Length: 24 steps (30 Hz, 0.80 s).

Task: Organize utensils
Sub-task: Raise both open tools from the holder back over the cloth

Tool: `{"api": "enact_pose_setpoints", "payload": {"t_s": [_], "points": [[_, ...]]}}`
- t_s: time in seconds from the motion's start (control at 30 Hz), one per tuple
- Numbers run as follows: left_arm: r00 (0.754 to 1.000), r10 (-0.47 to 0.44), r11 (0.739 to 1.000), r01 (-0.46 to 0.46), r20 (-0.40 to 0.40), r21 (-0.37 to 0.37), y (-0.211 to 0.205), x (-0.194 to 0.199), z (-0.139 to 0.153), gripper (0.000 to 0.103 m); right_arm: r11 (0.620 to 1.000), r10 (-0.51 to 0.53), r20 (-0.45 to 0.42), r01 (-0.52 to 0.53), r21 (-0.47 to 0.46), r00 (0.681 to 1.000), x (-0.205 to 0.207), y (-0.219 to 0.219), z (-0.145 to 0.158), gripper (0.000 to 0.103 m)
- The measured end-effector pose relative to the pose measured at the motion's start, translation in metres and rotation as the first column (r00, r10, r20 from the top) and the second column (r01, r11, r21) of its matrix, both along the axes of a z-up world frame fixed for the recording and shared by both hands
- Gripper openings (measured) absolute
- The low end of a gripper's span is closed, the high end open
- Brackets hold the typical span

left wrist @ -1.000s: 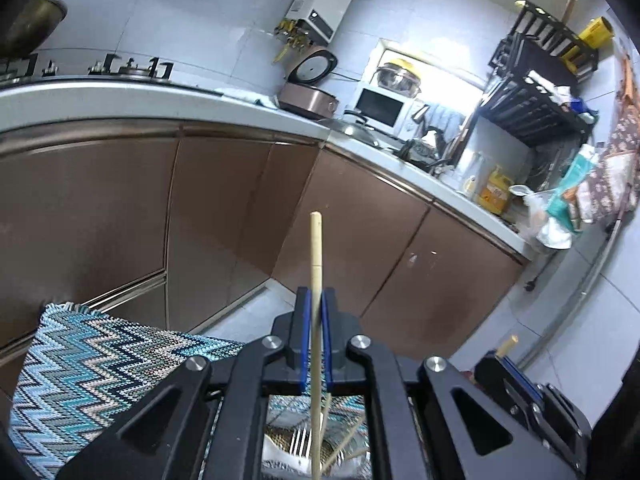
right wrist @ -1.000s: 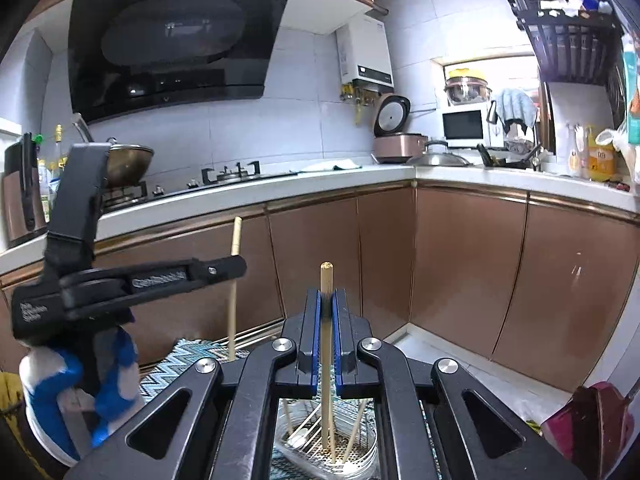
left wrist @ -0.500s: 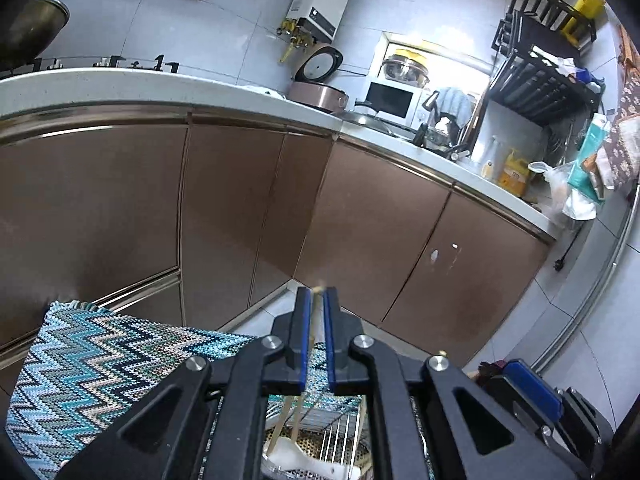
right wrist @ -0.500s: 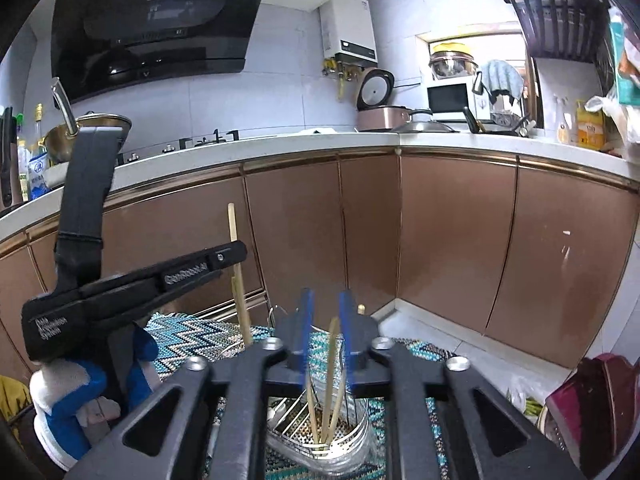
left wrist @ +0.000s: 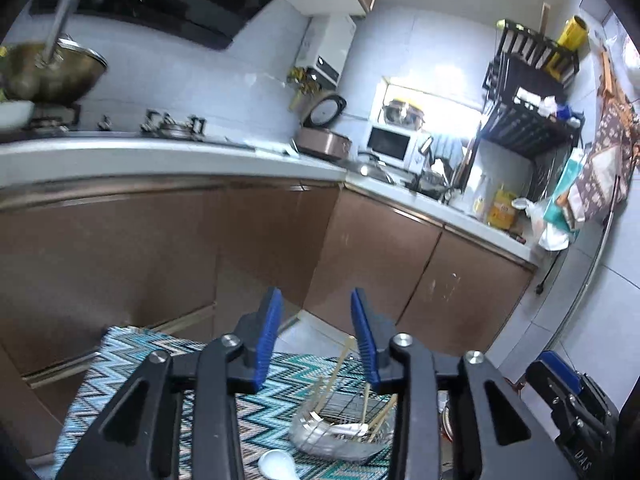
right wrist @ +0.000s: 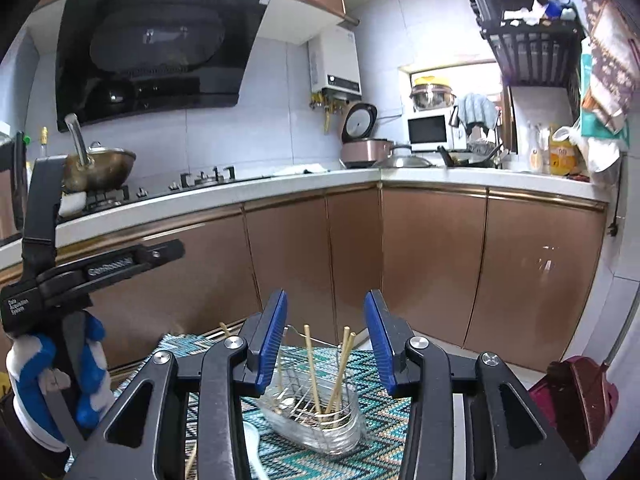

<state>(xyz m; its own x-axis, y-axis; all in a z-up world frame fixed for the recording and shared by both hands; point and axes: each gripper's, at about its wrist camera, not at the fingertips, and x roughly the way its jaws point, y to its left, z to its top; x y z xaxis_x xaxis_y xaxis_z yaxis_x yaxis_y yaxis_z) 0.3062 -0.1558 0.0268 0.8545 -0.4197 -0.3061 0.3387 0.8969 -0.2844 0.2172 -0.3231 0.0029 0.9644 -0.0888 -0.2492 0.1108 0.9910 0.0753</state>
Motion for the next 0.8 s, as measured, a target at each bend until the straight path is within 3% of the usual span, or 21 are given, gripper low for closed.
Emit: {"api": "enact_pose_setpoints", "payload": {"t_s": [0.1,0.57,0.8], "points": [[1.0,0.02,1.0,-0.02,0.014,-0.002,0.024,-0.021,0.013,0.045,1.0,0.006,0.019,-0.006,-0.012,1.0,-0.021,0.013,0.013,0.046],[0.988,0.147,0.989,-0.146,0.046,-0.021,0.14,-0.134,0.049,0.046,0.997,0.077,0.091,-0.075,-0.027,0.993,-0.106,0.071,0.046,0.053],[0.984,0.175,0.984,-0.173,0.044,-0.051,0.17,-0.167,0.051,0.046,0.993,0.111,0.108,-0.106,-0.047,0.988,-0.133,0.095,0.049,0.06]]}}
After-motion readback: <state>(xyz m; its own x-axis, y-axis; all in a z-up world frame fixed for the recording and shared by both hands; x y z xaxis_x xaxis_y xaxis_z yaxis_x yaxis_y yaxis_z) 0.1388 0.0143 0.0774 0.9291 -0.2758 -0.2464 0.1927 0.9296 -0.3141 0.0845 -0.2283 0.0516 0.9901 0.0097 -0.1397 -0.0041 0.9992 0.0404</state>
